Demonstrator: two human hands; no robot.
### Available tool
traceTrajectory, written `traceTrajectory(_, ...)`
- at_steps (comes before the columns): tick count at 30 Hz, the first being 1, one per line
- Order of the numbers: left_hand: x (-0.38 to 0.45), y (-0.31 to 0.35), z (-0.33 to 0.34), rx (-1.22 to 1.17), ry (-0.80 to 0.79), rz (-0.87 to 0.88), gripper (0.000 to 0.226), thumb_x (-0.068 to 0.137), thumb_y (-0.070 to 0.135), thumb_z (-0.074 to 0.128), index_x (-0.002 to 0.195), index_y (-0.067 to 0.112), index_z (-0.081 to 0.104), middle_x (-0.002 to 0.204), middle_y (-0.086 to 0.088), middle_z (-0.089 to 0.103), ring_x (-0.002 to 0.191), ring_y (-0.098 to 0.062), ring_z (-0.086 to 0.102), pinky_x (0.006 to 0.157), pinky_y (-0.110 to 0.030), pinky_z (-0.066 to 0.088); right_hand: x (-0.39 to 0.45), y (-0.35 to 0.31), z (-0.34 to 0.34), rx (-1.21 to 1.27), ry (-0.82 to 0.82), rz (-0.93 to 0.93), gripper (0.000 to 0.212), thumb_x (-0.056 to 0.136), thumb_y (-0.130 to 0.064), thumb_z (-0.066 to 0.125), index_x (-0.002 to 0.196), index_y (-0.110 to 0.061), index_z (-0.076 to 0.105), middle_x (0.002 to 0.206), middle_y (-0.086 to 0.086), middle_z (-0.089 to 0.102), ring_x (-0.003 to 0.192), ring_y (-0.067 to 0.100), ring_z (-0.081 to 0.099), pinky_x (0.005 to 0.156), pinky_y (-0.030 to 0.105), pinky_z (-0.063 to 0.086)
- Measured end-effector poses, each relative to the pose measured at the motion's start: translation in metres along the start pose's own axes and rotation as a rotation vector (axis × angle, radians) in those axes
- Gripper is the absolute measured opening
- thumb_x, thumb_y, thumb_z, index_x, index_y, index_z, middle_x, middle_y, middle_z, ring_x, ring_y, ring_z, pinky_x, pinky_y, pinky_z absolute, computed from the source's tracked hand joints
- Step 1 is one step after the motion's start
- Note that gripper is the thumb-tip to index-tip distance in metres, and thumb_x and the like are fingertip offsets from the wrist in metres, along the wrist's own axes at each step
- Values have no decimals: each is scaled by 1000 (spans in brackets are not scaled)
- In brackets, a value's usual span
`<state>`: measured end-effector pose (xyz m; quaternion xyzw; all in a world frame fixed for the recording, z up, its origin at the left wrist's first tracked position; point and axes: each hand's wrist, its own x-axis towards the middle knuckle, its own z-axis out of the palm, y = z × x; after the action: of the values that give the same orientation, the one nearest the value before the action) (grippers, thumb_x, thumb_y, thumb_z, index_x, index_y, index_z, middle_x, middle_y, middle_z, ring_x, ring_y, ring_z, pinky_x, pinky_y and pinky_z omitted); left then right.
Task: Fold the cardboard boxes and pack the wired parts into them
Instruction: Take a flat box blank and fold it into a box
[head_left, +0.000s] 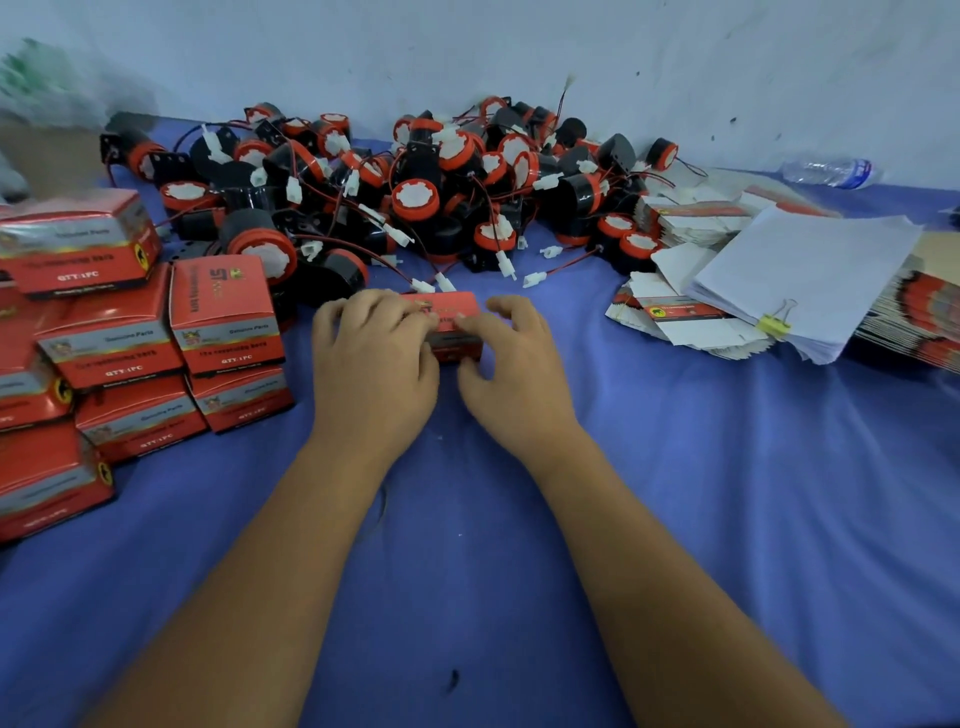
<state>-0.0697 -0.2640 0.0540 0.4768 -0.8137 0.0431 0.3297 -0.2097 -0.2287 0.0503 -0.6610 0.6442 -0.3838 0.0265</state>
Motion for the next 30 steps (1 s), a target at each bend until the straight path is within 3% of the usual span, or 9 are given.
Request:
traceTrajectory(2, -1, 4, -2, 14, 81, 34, 32, 89, 13, 51, 114, 9, 70, 120, -8, 66, 123, -31, 49, 103, -46, 27, 0, -2, -3, 311, -95, 52, 43, 82, 3, 56, 119, -14, 68, 123, -6, 61, 111, 2, 55, 94, 15, 45)
traceTrajectory(5, -2, 8, -6, -36, 157, 130, 37, 86, 11, 46, 114, 11, 71, 123, -12, 64, 121, -32, 47, 101, -49, 31, 3, 3, -8, 462, -55, 178, 40, 89, 0, 54, 123, -17, 66, 117, -8, 67, 105, 3, 63, 92, 19, 49)
traceTrajectory(10, -3, 22, -4, -268, 15, 315, 29, 80, -1, 52, 99, 5, 74, 116, -15, 65, 107, -36, 58, 91, -43, 46, 20, 47, -39, -203, 334, 215, 42, 83, -3, 57, 123, -13, 66, 123, 7, 62, 115, 29, 53, 100, 40, 38)
traceTrajectory(13, -5, 33, 4, -375, -214, 332, 27, 87, 0, 54, 104, 11, 72, 129, -9, 60, 118, -30, 57, 90, -42, 51, 18, 76, -56, -504, 336, 473, 53, 77, -6, 58, 129, -17, 58, 138, 11, 47, 130, 33, 36, 107, 43, 20)
traceTrajectory(16, -6, 35, 16, -470, -430, 183, 33, 99, 17, 53, 130, 28, 59, 156, 5, 32, 142, -14, 30, 111, -26, 29, 12, 90, -64, -609, 342, 646, 40, 81, -5, 55, 119, -12, 62, 126, 13, 55, 122, 34, 42, 107, 46, 21)
traceTrajectory(19, 3, 26, 22, -511, -401, -138, 41, 99, 26, 54, 140, 27, 49, 162, 1, 19, 151, -15, 12, 115, -24, 13, 12, 92, -67, -675, 380, 672, 28, 83, -2, 53, 106, -10, 67, 110, 12, 62, 112, 33, 48, 103, 46, 25)
traceTrajectory(22, 9, 13, 20, -617, -246, -400, 39, 99, 20, 52, 138, 23, 50, 154, 3, 34, 141, -12, 31, 103, -20, 26, 13, 86, -69, -691, 472, 560, 24, 90, -5, 50, 104, -9, 68, 102, 14, 65, 104, 34, 52, 98, 44, 28)
traceTrajectory(26, 9, 10, 21, -662, -232, -409, 37, 97, 17, 54, 133, 27, 52, 145, 10, 41, 113, 4, 40, 74, -3, 31, 18, 52, -58, -623, 749, -71, 14, 81, 7, 66, 87, -4, 72, 69, 12, 61, 66, 34, 57, 70, 38, 34)
traceTrajectory(30, 19, 24, 26, -951, -336, -315, 79, 91, -3, 62, 153, 26, 23, 138, 8, 45, 99, 21, 51, 79, -3, 43, 18, 8, -19, -291, 584, -359, 14, 82, -2, 73, 95, -4, 72, 79, 7, 69, 73, 26, 58, 70, 36, 42)
